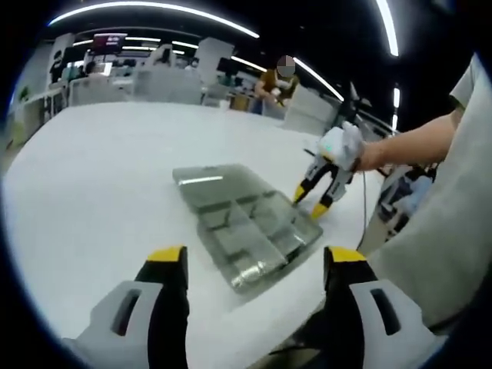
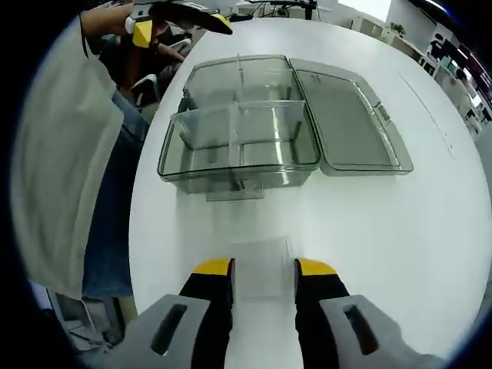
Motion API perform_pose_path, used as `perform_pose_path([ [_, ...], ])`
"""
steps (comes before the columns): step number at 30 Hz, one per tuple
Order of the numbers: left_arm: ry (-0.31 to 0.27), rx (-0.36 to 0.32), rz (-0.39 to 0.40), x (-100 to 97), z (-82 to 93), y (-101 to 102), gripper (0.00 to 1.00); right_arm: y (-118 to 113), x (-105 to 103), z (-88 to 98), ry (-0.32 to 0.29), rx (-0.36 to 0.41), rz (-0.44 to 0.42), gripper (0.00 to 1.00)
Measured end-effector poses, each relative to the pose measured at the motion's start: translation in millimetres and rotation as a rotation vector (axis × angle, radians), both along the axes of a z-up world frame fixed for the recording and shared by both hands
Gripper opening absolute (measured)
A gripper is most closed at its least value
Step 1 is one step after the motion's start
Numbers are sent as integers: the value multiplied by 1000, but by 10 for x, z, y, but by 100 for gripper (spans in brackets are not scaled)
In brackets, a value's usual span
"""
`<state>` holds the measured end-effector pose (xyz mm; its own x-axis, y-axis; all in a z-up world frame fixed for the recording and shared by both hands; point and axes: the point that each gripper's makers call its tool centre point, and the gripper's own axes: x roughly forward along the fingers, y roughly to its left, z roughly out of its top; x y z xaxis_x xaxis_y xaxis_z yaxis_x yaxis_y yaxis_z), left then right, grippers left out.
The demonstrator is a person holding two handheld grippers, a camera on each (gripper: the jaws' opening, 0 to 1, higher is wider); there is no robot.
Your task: Insert the divider into the dual guide fixture by aligning both edges with the guide slots and pushing it downward to the bottom, including one-sided entry, uneven engagement, binding, and posture correction.
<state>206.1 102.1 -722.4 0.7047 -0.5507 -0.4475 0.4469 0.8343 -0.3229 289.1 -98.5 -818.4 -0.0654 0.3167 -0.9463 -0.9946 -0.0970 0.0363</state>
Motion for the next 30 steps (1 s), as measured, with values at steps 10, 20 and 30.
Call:
perform_pose_path([
  [10,9,4,-3,9,-11,20,69,-26,43,-23,23,-44,-20,18],
  [20,13,6,2,0,28,18,68,-30,54,-30,46,-45,-47,14],
  [30,17,7,-8,-22,13,-4,68,-17,44,-2,47,-29,-62,14],
])
